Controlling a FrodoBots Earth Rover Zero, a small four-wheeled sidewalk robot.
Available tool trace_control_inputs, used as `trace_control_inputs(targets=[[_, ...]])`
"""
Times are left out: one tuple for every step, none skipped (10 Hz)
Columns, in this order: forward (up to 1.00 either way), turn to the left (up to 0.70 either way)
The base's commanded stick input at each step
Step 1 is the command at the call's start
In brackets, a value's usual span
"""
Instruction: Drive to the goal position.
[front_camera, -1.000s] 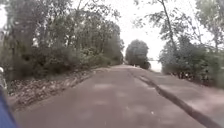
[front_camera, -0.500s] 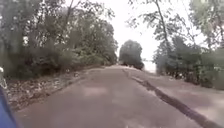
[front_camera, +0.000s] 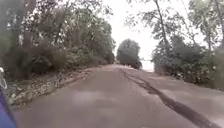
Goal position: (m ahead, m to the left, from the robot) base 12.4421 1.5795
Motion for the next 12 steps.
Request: trace_control_inputs(targets=[[0.70,-0.01],[0.70,-0.01],[0.70,-0.01],[0.70,-0.01],[0.70,-0.01],[0.70,-0.01],[0.70,-0.01],[0.70,-0.01],[0.70,-0.01],[0.70,-0.01],[0.70,-0.01],[0.70,-0.01]])
